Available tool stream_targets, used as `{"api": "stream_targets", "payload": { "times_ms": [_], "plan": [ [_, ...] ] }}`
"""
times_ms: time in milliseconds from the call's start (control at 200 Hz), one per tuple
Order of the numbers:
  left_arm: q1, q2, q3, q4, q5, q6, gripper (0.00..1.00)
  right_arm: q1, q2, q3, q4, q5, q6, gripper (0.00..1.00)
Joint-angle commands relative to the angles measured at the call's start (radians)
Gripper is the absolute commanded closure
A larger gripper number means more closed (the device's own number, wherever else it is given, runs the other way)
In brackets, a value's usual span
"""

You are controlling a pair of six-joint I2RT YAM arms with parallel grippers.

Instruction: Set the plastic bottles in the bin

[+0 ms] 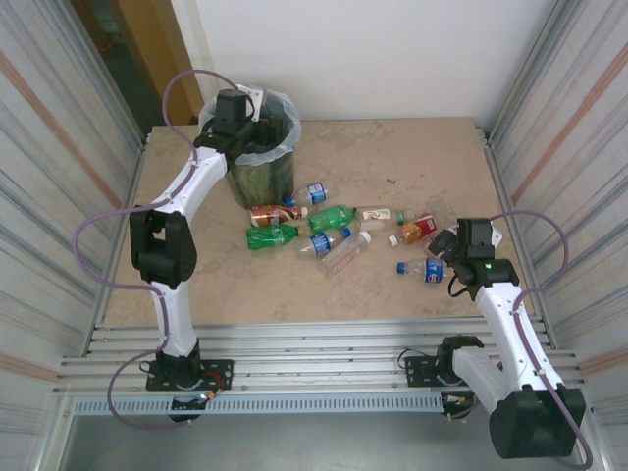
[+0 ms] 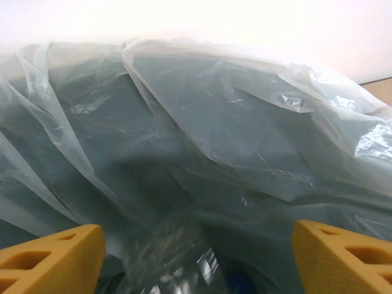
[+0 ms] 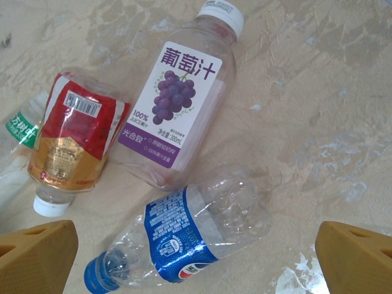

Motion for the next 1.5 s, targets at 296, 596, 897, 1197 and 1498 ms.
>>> {"api": "stream_targets", "payload": {
  "times_ms": [296, 596, 897, 1197, 1498],
  "plan": [
    [0.007, -0.093, 0.007, -0.005, 0.013, -0.006, 0.15, 0.008, -0.017, 0.006, -0.031, 0.014, 0.017, 0.02],
    [0.007, -0.198, -0.019, 0.014, -0.005, -0.023, 0.15, 0.007, -0.029, 0.002, -0.036, 0.023, 0.009, 0.02],
    [-0.004, -0.340, -0.086, 0.023, -0.001, -0.034, 0.09, 0.007, -0.036, 0.000, -0.030, 0.019, 0.019, 0.02],
    [-0.090, -0.540, -0.286, 0.094, 0.040, -0.008, 0.01, 0.008, -0.034, -0.004, -0.031, 0.022, 0.021, 0.02],
    [-0.259, -0.658, -0.454, 0.051, -0.015, -0.004, 0.01, 0.008, -0.029, -0.009, -0.031, 0.021, 0.031, 0.02]
  ]
}}
